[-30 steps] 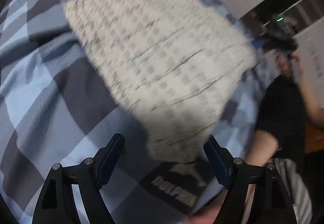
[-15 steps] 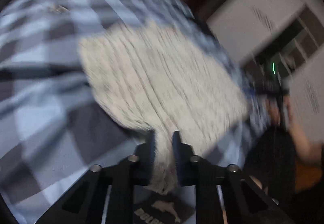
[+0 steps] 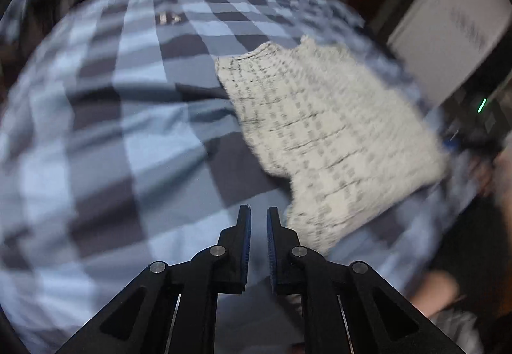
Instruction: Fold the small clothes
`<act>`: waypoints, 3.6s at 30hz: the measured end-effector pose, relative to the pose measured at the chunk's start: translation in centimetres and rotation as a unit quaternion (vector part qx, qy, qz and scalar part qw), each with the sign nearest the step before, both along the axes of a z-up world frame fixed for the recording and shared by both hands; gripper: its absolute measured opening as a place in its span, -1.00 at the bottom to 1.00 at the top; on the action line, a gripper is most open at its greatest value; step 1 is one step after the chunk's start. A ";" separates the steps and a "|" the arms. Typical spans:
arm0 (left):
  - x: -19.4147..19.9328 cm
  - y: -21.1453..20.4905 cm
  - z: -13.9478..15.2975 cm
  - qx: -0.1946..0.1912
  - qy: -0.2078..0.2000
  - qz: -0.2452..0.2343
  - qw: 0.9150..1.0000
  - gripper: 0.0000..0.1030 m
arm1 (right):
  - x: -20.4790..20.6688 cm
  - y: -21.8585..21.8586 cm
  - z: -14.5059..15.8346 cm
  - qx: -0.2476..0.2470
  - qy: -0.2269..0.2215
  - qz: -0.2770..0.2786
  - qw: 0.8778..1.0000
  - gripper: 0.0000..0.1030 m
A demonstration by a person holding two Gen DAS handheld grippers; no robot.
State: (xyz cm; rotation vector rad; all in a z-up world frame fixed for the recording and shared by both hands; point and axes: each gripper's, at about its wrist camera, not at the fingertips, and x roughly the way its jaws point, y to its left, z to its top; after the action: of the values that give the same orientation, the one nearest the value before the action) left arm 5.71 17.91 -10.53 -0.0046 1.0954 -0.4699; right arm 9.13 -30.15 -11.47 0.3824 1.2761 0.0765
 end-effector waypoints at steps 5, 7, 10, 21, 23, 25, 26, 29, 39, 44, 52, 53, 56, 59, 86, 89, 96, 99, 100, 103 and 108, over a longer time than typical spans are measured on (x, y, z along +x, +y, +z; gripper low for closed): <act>0.6 -4.4 2.9 0.094 0.006 -0.019 0.995 -0.84 | 0.0 0.2 0.4 -0.011 -0.014 -0.011 1.000 0.69; 1.9 -6.5 3.8 0.094 0.031 -0.011 0.995 -0.84 | 0.0 0.9 0.9 -0.031 -0.027 -0.002 0.999 0.69; 3.7 -9.1 2.9 0.063 0.092 0.004 0.994 -0.84 | 0.0 2.2 1.4 -0.053 -0.048 0.024 0.997 0.69; 5.5 -6.8 -5.6 0.306 0.090 0.149 0.936 -0.82 | 2.4 10.7 -3.5 -0.124 -0.006 0.240 0.963 0.68; 5.2 -3.5 -7.0 0.325 0.123 0.177 0.921 -0.82 | 3.2 9.0 -4.8 -0.145 0.022 0.215 0.966 0.65; 4.7 -1.4 -7.2 0.333 0.131 0.194 0.913 -0.82 | 3.9 6.3 -4.5 -0.119 0.035 0.166 0.978 0.51; 4.5 -0.8 -6.8 0.340 0.126 0.203 0.909 -0.82 | 4.0 5.0 -4.0 -0.106 0.036 0.140 0.984 0.51; 4.9 0.1 -3.9 0.323 0.089 0.243 0.910 -0.82 | 3.7 1.3 -2.5 -0.198 0.036 0.043 0.979 0.54; 12.1 -12.7 0.6 0.131 -0.012 0.129 0.983 -0.82 | 7.7 3.3 0.2 -0.153 -0.069 0.034 0.985 0.55; 15.8 -17.1 -4.9 0.084 0.033 0.097 0.991 -0.82 | 11.0 9.6 -1.2 -0.072 -0.107 0.148 0.981 0.55; 18.6 -10.1 -5.8 0.012 0.009 0.155 0.988 -0.83 | 14.3 9.1 -8.3 -0.115 -0.053 0.203 0.971 0.62; 18.8 -9.3 -5.9 0.036 0.001 0.177 0.984 -0.82 | 14.6 7.3 -8.2 -0.104 -0.048 0.181 0.977 0.62; 19.5 -5.5 -7.3 0.193 -0.013 0.254 0.948 -0.81 | 15.3 2.2 -7.6 -0.106 -0.034 0.089 0.990 0.62; 19.1 -3.3 -8.0 0.256 -0.018 0.255 0.932 -0.81 | 14.4 -4.5 -7.9 -0.226 0.005 -0.032 0.974 0.62; 18.6 -9.4 -2.4 0.114 -0.040 0.182 0.976 -0.81 | 16.5 -9.8 -2.6 -0.057 -0.100 -0.078 0.990 -0.96; 18.5 -9.3 -2.2 0.120 -0.045 0.184 0.975 -0.81 | 16.4 -10.6 -1.5 -0.055 -0.114 -0.100 0.987 -0.96; 18.5 -9.5 -2.0 0.106 -0.044 0.182 0.976 -0.81 | 17.3 -11.4 -3.5 -0.096 -0.135 -0.158 0.974 -0.99; 18.3 -10.0 -2.0 0.110 -0.045 0.172 0.978 -0.81 | 18.1 -11.2 -6.4 -0.110 -0.097 -0.144 0.979 -0.99; 18.2 -10.2 -1.9 0.113 -0.047 0.168 0.978 -0.81 | 17.8 -11.3 -6.8 -0.109 -0.083 -0.147 0.980 -0.99; 17.6 -11.5 -1.4 0.128 -0.056 0.147 0.979 -0.81 | 16.9 -13.1 -6.2 -0.076 -0.051 -0.229 0.969 -0.64; 15.3 -15.2 0.3 0.145 -0.072 0.101 0.982 -0.81 | 11.7 -11.6 1.3 -0.129 -0.142 -0.315 0.930 0.88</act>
State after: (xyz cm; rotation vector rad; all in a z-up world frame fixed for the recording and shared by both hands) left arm 21.00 2.74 -10.25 0.1711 1.0006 -0.1242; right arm 20.82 -41.72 -10.20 0.5163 0.8153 -0.5589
